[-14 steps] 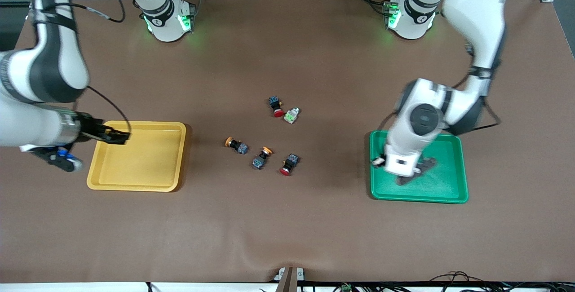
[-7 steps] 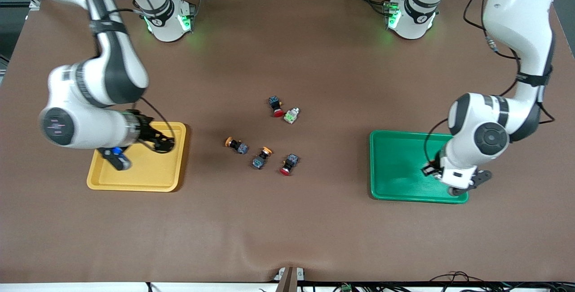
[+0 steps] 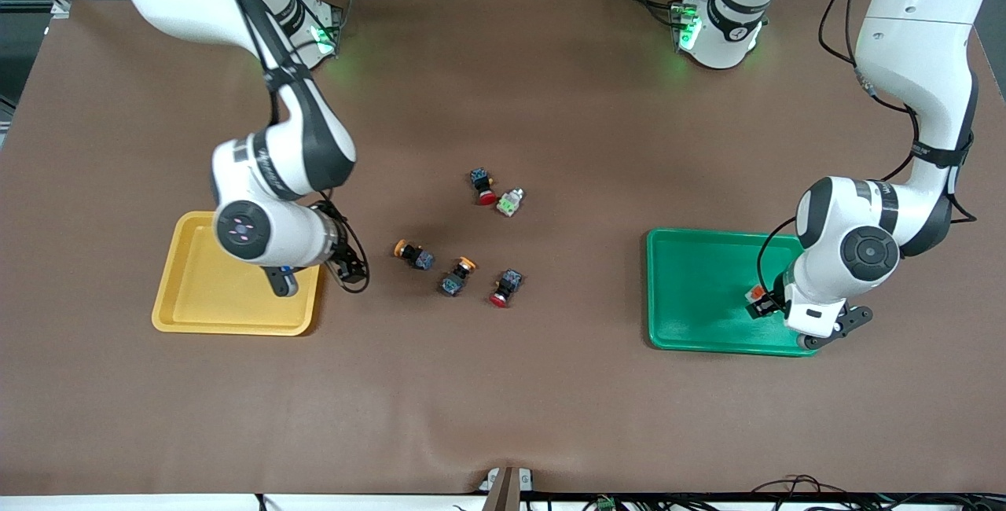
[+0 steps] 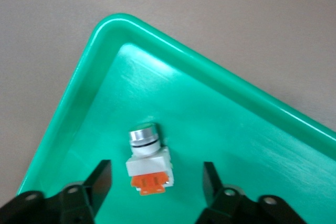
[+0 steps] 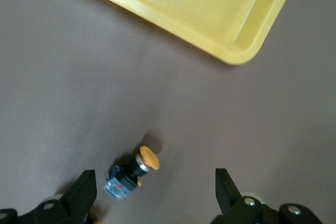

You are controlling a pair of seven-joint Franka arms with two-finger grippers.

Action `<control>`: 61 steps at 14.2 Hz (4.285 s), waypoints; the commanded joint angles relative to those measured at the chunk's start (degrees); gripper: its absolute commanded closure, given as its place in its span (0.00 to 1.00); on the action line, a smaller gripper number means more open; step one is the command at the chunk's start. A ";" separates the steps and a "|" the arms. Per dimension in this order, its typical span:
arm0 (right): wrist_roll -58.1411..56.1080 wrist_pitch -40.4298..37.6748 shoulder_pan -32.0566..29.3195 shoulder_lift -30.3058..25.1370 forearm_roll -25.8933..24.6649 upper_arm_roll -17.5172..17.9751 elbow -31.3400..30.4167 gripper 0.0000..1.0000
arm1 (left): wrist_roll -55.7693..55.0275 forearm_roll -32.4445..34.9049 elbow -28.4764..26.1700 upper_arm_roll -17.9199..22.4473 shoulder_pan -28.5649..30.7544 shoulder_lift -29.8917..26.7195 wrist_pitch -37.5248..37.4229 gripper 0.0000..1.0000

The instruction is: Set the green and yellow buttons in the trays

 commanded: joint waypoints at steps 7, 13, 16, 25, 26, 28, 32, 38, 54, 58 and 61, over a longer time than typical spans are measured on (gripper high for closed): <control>16.98 14.50 7.10 7.28 0.37 -0.62 -1.92 0.00 | -26.07 0.25 -1.66 -14.51 -7.51 -2.60 -7.02 0.00; 17.34 18.91 8.42 7.98 0.37 -0.62 -4.74 0.00 | -50.16 0.78 -1.22 -14.51 -18.43 0.74 -1.40 0.00; 17.16 19.80 8.51 8.25 -0.06 -0.62 -4.83 0.25 | -56.92 0.60 -1.48 -14.51 -22.56 2.76 1.85 0.00; 10.58 15.25 5.97 5.80 -2.88 -0.70 -2.21 1.00 | -64.51 0.87 -1.74 -14.34 -29.25 6.19 7.21 0.00; 9.27 11.40 4.74 5.53 -2.70 -0.62 0.07 1.00 | -64.51 0.69 -1.74 -14.34 -29.34 6.37 7.92 0.00; 5.41 3.66 2.11 5.26 -2.70 -0.62 4.90 1.00 | -65.38 0.78 -1.83 -14.34 -30.12 7.42 8.97 0.00; -11.18 -3.04 -3.96 1.84 -2.70 -0.70 5.89 1.00 | -67.67 0.78 -1.83 -14.42 -31.35 8.47 10.73 0.00; -39.32 -5.69 -13.10 0.43 -3.76 -0.97 2.64 1.00 | -67.32 2.18 -3.33 -14.16 -31.89 8.56 10.82 1.00; -76.71 9.95 -28.76 3.77 -3.76 -0.97 -6.24 0.16 | -24.88 3.94 -1.56 -13.90 -0.88 1.97 -1.47 1.00; -74.34 8.29 -27.53 2.98 -3.23 -0.79 -5.71 0.16 | -22.25 4.47 -3.49 -13.90 5.11 1.09 -2.89 1.00; -68.11 5.30 -23.77 1.84 -3.23 -0.62 -4.14 0.14 | -21.35 4.91 -3.76 -14.33 6.87 1.18 -2.71 0.00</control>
